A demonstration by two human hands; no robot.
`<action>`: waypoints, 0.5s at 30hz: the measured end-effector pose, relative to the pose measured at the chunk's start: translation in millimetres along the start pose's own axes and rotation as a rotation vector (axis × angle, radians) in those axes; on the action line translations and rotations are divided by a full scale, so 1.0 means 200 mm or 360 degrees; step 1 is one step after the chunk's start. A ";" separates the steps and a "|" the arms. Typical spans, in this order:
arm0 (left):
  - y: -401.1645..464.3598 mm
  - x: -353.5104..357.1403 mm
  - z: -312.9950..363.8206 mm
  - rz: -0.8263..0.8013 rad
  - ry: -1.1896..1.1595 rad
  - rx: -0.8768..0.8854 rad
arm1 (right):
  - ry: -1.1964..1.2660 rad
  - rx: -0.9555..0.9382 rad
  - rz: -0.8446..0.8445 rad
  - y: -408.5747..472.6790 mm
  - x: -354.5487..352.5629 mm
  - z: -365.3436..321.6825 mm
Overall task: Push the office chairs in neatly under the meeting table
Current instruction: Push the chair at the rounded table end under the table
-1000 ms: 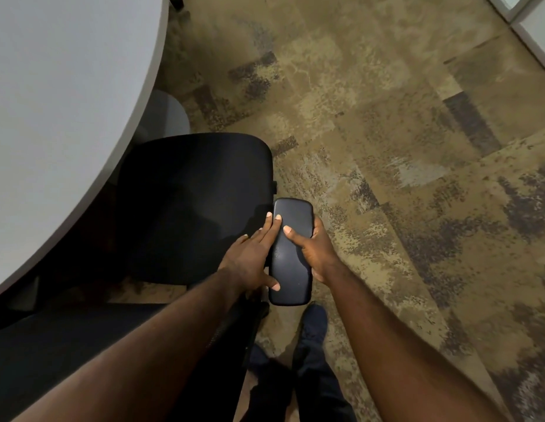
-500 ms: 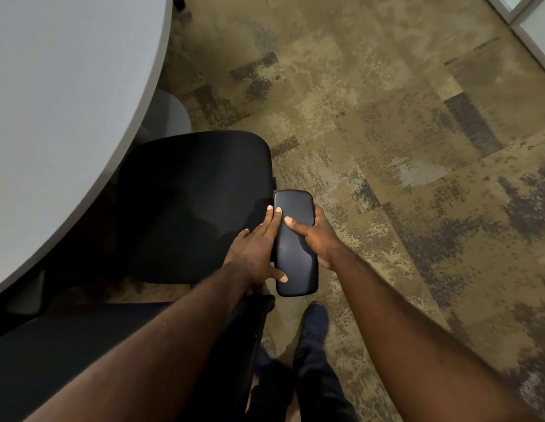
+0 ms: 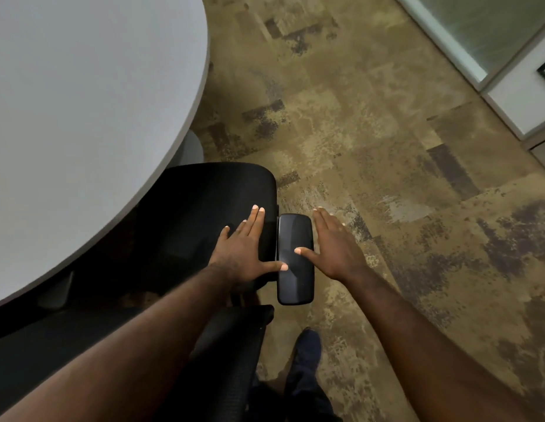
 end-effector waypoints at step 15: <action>-0.59 -0.63 -0.19 0.0462 0.0011 -0.0048 | -0.0387 -0.0251 0.0416 -0.37 -0.64 -0.63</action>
Point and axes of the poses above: each hand's wrist, its own y-axis towards the middle knuckle, its own x-axis out of the palm, z = x × y, the point moved 3 cm from there along y, towards the middle knuckle, and after that the axes turned 9 degrees about y, right-handed, at the moved point
